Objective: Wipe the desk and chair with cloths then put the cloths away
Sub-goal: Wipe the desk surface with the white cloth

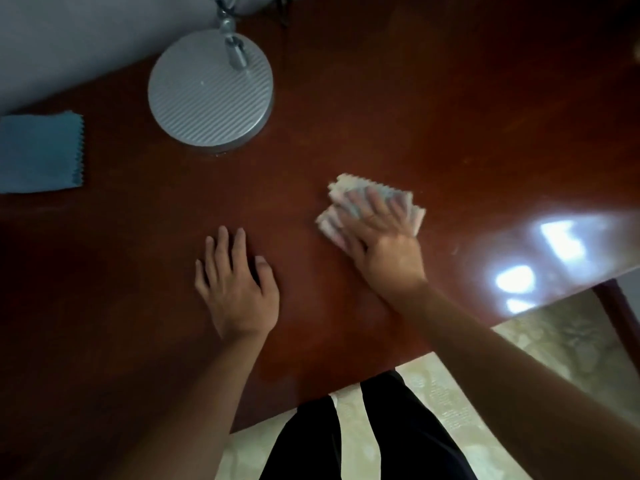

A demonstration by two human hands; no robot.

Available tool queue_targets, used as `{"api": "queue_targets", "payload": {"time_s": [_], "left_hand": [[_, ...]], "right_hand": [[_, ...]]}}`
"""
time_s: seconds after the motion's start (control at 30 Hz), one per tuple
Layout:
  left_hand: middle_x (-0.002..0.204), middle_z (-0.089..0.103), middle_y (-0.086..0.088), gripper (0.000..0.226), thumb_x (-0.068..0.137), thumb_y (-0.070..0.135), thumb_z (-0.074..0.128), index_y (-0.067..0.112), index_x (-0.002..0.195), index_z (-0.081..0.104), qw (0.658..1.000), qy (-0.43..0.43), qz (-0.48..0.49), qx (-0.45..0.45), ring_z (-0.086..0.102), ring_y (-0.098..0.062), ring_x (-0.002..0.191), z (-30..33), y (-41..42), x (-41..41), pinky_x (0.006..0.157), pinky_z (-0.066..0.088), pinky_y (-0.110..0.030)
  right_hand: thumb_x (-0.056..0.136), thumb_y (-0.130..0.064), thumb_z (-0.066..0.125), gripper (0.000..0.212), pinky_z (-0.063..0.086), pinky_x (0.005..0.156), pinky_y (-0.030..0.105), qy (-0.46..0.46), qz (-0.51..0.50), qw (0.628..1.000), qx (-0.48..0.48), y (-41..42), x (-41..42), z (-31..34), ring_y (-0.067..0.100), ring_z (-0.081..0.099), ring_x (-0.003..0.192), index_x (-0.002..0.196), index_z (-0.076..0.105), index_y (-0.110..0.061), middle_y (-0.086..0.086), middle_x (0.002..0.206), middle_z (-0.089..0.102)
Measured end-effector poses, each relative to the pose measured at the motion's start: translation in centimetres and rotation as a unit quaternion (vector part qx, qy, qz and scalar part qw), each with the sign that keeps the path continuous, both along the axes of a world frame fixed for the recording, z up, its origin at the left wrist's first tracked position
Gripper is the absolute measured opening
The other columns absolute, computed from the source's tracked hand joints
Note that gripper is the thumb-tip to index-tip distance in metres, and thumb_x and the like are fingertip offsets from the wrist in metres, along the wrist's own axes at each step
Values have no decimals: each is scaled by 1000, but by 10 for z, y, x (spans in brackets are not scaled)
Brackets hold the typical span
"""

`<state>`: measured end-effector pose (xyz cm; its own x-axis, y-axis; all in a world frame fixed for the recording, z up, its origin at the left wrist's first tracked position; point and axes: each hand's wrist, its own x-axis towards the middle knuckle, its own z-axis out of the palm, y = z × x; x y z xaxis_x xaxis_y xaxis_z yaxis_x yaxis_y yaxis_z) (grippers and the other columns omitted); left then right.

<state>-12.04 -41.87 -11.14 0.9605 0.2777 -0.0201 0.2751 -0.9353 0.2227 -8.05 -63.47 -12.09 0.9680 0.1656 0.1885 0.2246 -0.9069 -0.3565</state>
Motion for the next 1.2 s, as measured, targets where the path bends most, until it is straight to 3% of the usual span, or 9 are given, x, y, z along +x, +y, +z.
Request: {"api": "queue_targets", "payload": {"time_s": [0.1,0.17,0.33,0.47,0.67,0.77,0.9,1.0,1.2], "left_hand": [[158,35,-6,52,97,34,34,18,147,42,1000,-10,-11,1,24,-26,149,0,-3,-1,120,16,-49],[155,40,-7,51,94,29,37,17,143,47,999,-21,-24,-7,29,-27,146,0,-7,1,117,21,-50],[143,53,-5,49,84,21,49,16,132,56,989,-42,-127,-65,48,-26,132,12,-73,0,106,35,-44],[142,54,-5,50,83,21,51,15,133,57,970,-37,-219,-96,52,-23,129,22,-136,-4,101,40,-40],[146,51,-5,50,85,20,54,14,134,57,940,8,-333,-75,46,-23,135,29,-206,-5,107,38,-40],[149,48,-7,53,85,21,51,14,137,54,943,34,-325,-61,41,-25,140,26,-229,-1,114,35,-40],[149,48,-8,60,81,23,46,13,140,52,950,46,-305,-48,40,-26,142,25,-251,6,117,30,-45],[149,49,-7,60,83,25,43,13,142,49,949,55,-308,-37,40,-26,142,27,-258,14,115,32,-49],[155,40,-7,60,91,32,44,18,149,39,938,117,-326,3,31,-30,146,31,-274,25,111,31,-61]], "right_hand": [[102,-30,46,35,26,116,50,13,-120,993,0,-55,-4,6,31,38,141,134,61,-26,3,145,52],[100,-26,49,35,26,115,51,13,-143,990,-1,-45,-29,4,33,39,141,133,62,-24,6,146,52],[104,-32,41,36,30,114,52,10,8,999,33,-9,-100,6,30,40,140,127,66,-20,3,145,53],[106,-38,37,41,32,114,50,17,50,998,17,-71,-86,8,27,43,139,132,63,-22,2,142,55],[101,-37,44,40,22,115,49,46,-207,977,-15,-243,-18,14,36,39,140,138,56,-28,7,145,53],[99,-34,46,39,23,113,49,47,-253,966,-15,-232,-24,15,38,41,138,135,59,-26,10,145,51],[99,-35,42,43,28,114,54,52,-100,994,-4,-169,-69,12,32,36,143,138,57,-25,1,149,48],[100,-38,43,41,29,115,52,29,-40,999,-5,-198,-45,11,29,44,138,136,59,-25,2,142,55],[100,-33,46,37,20,113,47,35,-292,956,-3,-286,76,14,34,41,138,132,62,-26,6,137,60]]}}
